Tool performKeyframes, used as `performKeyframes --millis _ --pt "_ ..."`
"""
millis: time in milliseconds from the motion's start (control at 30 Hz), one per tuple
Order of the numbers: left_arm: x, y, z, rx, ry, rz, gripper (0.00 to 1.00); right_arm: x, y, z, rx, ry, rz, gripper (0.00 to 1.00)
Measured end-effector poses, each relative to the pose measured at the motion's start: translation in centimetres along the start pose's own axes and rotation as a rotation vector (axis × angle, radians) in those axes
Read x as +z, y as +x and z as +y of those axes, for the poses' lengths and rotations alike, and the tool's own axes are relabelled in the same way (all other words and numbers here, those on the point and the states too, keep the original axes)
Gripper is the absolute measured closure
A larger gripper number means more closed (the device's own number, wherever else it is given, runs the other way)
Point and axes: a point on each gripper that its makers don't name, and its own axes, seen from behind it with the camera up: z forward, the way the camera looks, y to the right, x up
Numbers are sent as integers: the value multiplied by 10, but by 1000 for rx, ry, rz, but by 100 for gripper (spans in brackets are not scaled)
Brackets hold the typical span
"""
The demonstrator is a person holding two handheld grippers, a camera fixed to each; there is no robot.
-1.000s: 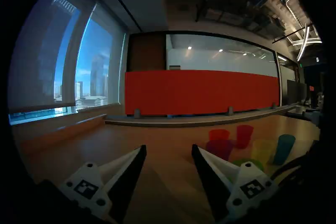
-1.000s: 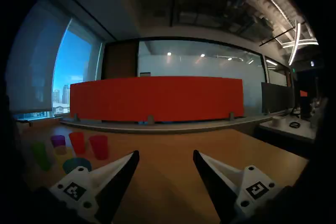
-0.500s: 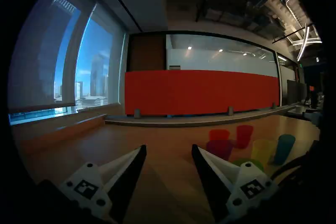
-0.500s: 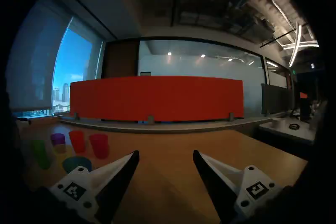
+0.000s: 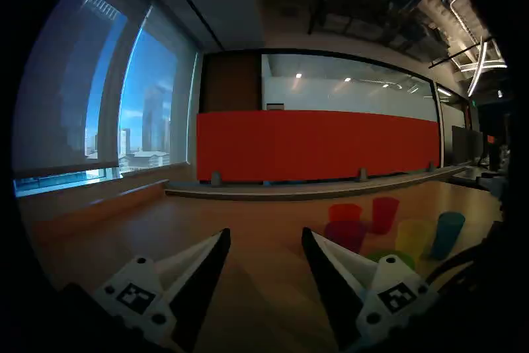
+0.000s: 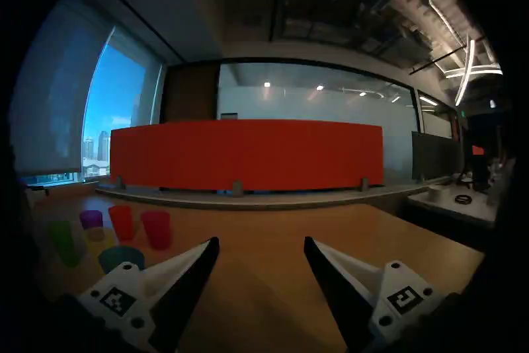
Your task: Pour water
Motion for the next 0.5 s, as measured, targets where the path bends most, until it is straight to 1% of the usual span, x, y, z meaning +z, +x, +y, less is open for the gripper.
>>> performKeyframes --millis 500 --pt "1 0 0 0 0 0 21 0 -1 1 -2 0 0 1"
